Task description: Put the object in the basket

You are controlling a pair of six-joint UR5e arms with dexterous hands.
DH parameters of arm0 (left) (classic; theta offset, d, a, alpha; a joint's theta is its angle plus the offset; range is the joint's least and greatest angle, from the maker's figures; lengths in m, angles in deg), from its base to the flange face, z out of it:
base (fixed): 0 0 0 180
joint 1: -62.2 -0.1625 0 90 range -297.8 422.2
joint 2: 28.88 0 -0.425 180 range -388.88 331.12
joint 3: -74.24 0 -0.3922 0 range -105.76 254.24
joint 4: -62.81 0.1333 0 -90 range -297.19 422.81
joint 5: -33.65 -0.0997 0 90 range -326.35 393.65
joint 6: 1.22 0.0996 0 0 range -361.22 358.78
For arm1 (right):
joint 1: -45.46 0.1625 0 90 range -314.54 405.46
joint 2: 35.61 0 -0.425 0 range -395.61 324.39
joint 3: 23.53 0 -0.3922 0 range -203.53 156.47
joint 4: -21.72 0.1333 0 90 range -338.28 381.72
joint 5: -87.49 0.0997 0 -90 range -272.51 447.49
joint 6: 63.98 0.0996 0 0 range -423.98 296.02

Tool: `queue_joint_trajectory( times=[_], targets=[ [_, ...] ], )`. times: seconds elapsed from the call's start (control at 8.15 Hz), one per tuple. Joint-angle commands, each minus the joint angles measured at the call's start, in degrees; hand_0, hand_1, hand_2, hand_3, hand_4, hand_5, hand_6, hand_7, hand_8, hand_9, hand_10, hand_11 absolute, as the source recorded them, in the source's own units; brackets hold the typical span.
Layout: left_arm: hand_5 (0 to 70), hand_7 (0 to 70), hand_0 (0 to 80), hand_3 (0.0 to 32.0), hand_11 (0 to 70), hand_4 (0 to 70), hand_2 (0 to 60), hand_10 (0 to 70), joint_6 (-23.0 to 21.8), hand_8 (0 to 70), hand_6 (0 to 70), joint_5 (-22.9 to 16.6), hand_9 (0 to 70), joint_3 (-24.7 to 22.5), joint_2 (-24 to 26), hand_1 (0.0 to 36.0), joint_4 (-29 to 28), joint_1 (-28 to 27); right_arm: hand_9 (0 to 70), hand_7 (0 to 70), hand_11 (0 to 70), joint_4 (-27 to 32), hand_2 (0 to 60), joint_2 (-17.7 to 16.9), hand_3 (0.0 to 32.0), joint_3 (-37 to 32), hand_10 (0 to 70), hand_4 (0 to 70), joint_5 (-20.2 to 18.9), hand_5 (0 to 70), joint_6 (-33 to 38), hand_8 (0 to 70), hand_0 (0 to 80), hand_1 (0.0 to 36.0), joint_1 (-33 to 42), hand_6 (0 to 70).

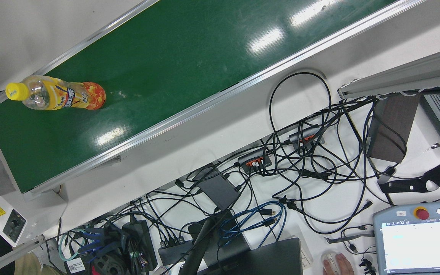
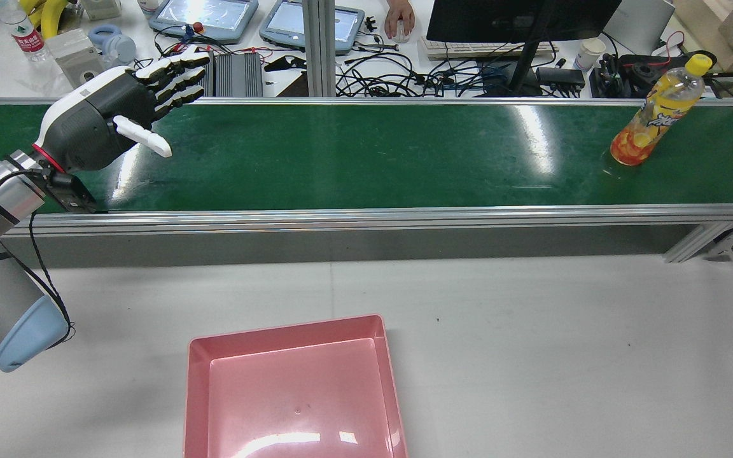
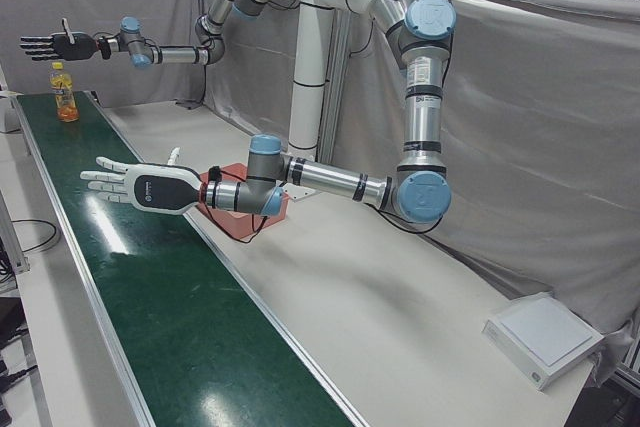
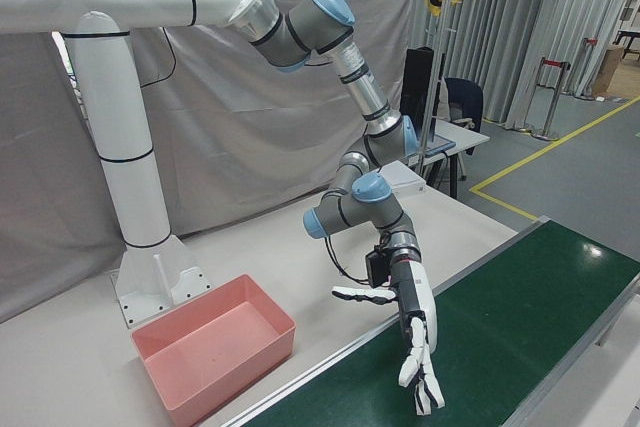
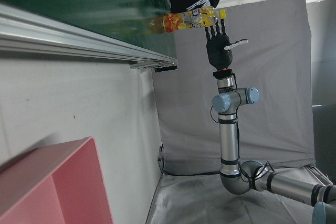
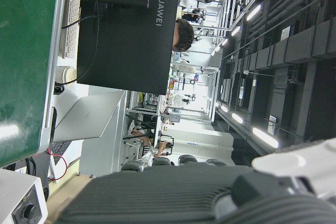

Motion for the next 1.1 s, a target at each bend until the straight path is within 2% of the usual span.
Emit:
queue_joint_trajectory(
  times=[0.0,0.98],
  targets=[
    [16.0,0.0,56.0,3.8,10.0,12.7,0.0,5.7,-0.16,5.9,0.3,-0.16,5.4,-1.31,-0.41,11.8,0.18,0.25,0.0,0.0,0.0,0.00,0.0,0.00,0.0,0.00,0.0,0.0,0.00,0.0,0.00,0.0,0.0,0.0,0.00,0.0],
    [16.8,0.0,55.4,2.4,10.4,12.7,0.0,6.0,-0.86,6.3,0.7,-0.51,5.9,-3.42,-0.23,11.6,1.40,0.33,0.0,0.0,0.0,0.00,0.0,0.00,0.0,0.00,0.0,0.0,0.00,0.0,0.00,0.0,0.0,0.0,0.00,0.0]
  ],
)
